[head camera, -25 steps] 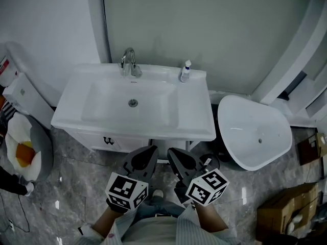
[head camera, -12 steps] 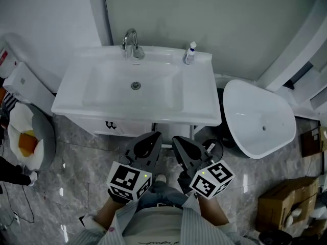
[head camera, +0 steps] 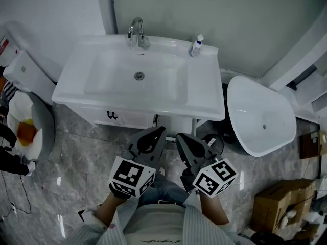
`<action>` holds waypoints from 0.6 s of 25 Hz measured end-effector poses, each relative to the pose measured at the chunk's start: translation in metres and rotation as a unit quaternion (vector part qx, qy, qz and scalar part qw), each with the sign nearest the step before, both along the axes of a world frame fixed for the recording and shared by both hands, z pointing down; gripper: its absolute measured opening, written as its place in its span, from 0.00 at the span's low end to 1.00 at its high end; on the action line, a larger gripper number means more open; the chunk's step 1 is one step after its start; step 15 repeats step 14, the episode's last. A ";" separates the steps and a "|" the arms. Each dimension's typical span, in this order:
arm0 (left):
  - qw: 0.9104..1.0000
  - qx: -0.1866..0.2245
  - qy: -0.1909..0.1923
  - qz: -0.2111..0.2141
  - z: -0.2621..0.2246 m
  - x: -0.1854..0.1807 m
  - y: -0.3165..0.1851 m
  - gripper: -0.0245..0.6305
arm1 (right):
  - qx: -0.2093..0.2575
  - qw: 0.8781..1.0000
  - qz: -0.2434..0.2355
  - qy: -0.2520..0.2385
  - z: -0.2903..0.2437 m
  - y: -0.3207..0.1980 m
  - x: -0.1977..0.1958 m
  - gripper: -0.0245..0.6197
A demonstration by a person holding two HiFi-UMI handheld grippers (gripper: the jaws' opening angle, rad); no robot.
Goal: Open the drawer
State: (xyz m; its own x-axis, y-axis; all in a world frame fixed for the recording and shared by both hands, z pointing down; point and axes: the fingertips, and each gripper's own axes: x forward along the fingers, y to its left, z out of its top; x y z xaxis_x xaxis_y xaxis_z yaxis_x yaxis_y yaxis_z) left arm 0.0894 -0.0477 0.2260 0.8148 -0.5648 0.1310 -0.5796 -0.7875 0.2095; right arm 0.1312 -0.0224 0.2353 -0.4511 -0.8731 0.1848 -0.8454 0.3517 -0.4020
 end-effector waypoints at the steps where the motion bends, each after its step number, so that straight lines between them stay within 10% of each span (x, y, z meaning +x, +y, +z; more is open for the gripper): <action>1: 1.000 -0.001 0.000 0.000 0.001 -0.001 0.000 0.06 | -0.002 1.000 0.000 -0.001 0.002 0.001 -0.001 0.05; 15: 1.000 -0.011 -0.006 0.001 0.010 -0.012 0.005 0.06 | -0.016 1.000 -0.002 -0.012 0.010 0.006 -0.012 0.05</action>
